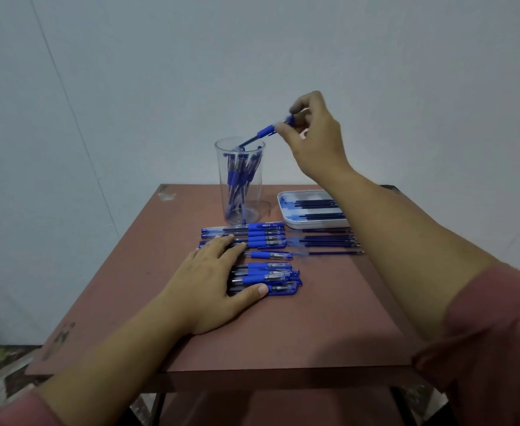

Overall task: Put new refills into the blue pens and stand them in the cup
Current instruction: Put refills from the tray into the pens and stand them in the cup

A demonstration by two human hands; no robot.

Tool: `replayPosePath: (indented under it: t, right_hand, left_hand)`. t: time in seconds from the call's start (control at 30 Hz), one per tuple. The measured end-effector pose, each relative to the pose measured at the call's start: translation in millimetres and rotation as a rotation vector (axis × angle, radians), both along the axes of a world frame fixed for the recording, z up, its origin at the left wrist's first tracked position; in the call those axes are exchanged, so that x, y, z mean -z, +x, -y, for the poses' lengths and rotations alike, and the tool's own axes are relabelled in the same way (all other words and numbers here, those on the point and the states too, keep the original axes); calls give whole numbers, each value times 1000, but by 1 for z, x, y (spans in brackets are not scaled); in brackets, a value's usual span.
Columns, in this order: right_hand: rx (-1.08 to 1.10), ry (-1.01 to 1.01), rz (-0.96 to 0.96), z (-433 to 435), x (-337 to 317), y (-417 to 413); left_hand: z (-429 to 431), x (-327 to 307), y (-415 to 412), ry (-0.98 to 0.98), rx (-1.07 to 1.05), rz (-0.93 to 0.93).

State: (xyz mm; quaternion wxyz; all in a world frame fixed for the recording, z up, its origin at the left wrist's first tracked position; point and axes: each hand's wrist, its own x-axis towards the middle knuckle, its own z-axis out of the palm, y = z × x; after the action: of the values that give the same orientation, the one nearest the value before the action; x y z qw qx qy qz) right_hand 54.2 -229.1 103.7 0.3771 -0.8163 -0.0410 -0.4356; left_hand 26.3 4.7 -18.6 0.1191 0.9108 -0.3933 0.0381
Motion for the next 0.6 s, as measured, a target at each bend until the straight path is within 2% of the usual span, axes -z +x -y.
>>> replayPosePath:
  t: [0.13, 0.27, 0.43, 0.6]
  right_hand:
    - [-14, -121, -75, -11, 5, 18]
    - [23, -328, -246, -16, 17, 23]
    - [37, -354, -294, -12, 25, -4]
    - [-59, -410, -394, 4, 54, -51]
  left_hand:
    - [1, 0, 0, -11, -3, -5]
    - [1, 0, 0, -18, -2, -14]
    - [0, 1, 1, -20, 1, -5]
    - [0, 2, 2, -27, 9, -4]
